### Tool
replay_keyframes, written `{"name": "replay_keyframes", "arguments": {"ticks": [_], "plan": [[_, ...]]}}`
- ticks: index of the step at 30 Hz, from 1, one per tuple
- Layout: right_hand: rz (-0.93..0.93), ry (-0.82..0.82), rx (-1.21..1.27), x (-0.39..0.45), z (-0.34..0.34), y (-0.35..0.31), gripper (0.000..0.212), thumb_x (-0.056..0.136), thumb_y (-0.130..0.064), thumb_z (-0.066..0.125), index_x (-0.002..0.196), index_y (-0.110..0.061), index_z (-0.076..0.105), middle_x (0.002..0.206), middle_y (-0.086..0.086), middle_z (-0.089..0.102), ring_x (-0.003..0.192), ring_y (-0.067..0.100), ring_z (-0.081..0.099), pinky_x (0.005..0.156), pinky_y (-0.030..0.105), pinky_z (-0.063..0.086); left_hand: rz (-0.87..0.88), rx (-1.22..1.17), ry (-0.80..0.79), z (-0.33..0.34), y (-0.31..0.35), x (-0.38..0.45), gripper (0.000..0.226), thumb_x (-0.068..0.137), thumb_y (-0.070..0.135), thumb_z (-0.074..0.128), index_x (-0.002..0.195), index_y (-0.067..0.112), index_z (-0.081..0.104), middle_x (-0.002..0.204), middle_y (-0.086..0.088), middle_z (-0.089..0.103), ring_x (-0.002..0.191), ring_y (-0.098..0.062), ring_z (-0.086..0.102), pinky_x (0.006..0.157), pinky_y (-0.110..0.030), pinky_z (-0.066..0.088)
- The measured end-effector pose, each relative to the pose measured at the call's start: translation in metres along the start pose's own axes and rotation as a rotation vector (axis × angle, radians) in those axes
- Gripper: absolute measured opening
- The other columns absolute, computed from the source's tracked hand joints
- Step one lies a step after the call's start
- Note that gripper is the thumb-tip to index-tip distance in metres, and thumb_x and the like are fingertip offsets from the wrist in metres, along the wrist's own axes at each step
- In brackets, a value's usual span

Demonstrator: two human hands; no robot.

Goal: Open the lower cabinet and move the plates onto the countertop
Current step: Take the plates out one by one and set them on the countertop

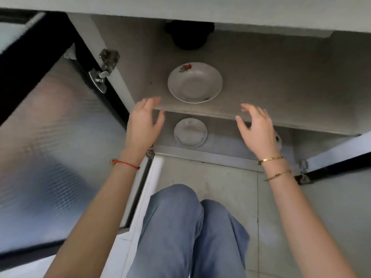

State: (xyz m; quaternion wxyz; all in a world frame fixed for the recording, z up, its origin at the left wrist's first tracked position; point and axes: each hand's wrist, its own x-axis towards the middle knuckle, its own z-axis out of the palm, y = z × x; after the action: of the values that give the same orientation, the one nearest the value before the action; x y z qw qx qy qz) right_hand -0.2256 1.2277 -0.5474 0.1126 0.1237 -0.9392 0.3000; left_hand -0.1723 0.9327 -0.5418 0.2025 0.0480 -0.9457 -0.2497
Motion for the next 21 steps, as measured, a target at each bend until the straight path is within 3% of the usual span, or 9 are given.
{"name": "replay_keyframes", "arguments": {"ticks": [6,13,17,21], "plan": [[-0.022,0.053,0.011,0.053,0.056,0.022,0.035,0.093,-0.029,0.054,0.121,-0.008,0.058,0.121,0.010,0.063,0.113,0.029,0.056,0.094,0.033,0.043,0.001,-0.021,0.036,0.058,-0.033,0.042,0.037,0.093,0.026,0.053,0.126,0.009,0.058,0.119,-0.009,0.065,0.109,-0.027,0.060,0.096,-0.039,0.046],[0.032,0.012,0.010,0.117,0.091,0.027,0.033,0.092,-0.027,0.058,0.113,-0.002,0.062,0.114,0.021,0.066,0.105,0.037,0.060,0.089,0.038,0.046,-0.207,-0.067,-0.097,0.091,-0.044,0.096,0.045,0.092,0.035,0.056,0.132,0.013,0.055,0.128,-0.010,0.064,0.113,-0.030,0.062,0.096,-0.041,0.051],[0.088,-0.055,0.030,0.142,0.101,0.027,0.032,0.090,-0.031,0.057,0.101,-0.002,0.065,0.101,0.020,0.068,0.096,0.037,0.062,0.078,0.034,0.045,-0.274,-0.083,-0.150,0.101,-0.046,0.116,0.037,0.091,0.035,0.056,0.119,0.012,0.063,0.116,-0.010,0.069,0.105,-0.031,0.065,0.094,-0.035,0.049],[0.129,-0.102,0.048,0.150,0.110,0.028,0.031,0.087,-0.031,0.061,0.100,-0.003,0.065,0.097,0.019,0.069,0.094,0.036,0.062,0.067,0.026,0.034,-0.292,-0.100,-0.184,0.108,-0.048,0.126,0.029,0.089,0.032,0.060,0.103,0.009,0.069,0.100,-0.013,0.073,0.095,-0.031,0.067,0.087,-0.036,0.053]]}}
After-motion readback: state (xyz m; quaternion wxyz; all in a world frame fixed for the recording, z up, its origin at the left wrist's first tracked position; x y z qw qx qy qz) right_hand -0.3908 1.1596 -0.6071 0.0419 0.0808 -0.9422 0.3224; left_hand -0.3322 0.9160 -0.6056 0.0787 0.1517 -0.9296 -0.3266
